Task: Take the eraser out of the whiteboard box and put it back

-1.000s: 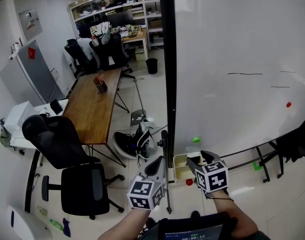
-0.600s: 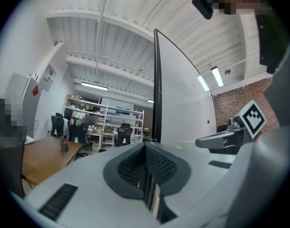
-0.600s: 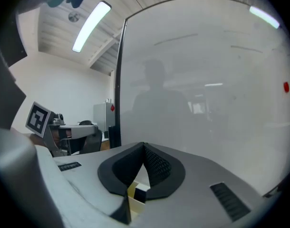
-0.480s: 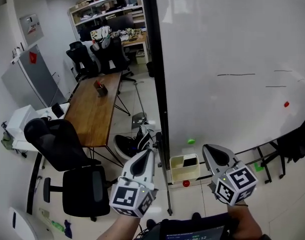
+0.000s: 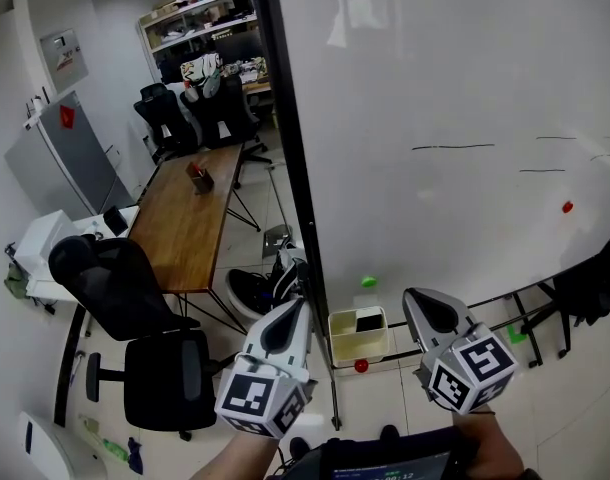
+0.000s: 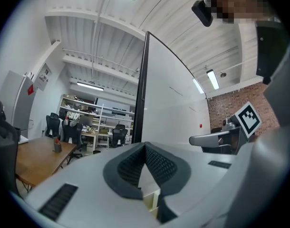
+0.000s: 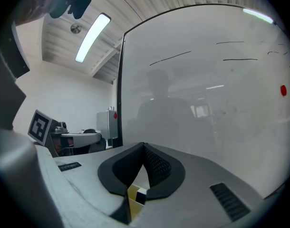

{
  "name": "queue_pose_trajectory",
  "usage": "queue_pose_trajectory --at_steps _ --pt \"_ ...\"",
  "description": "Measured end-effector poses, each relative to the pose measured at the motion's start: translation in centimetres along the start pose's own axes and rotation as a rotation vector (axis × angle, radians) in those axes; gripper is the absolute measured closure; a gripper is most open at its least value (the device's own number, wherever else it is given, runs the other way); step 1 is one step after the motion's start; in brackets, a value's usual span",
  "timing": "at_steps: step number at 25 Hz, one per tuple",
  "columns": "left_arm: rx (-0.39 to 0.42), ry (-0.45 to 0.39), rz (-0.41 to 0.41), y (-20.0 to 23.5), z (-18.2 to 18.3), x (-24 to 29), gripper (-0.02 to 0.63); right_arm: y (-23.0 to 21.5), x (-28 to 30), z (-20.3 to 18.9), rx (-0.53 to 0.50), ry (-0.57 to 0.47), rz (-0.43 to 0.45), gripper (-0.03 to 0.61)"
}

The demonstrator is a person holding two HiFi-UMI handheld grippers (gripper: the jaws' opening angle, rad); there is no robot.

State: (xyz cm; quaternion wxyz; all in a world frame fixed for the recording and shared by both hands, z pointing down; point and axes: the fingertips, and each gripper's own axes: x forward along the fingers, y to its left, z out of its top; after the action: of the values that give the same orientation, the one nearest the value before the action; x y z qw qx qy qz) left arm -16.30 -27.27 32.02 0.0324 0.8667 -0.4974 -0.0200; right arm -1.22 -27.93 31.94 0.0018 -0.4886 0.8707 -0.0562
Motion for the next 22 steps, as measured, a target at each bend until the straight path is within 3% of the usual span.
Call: queue_pose_trajectory --at_steps 7,14,22 --pt "0.005 -0.026 0.013 -5.6 1.4 1.5 0.595 -3.8 -3.6 1.6 0.012 -0.045 0.043 0.552" --pt "-0.01 0.009 0.12 -11.8 -0.2 1.9 0.595 -7.9 -7.3 1.4 0.048 -0.023 0.15 0.552" --pt "-0.008 -0.016 0.155 -17.9 -0.1 -3.2 0.595 -7.1 -14.5 1.9 0.035 -0.036 0.173 0.554"
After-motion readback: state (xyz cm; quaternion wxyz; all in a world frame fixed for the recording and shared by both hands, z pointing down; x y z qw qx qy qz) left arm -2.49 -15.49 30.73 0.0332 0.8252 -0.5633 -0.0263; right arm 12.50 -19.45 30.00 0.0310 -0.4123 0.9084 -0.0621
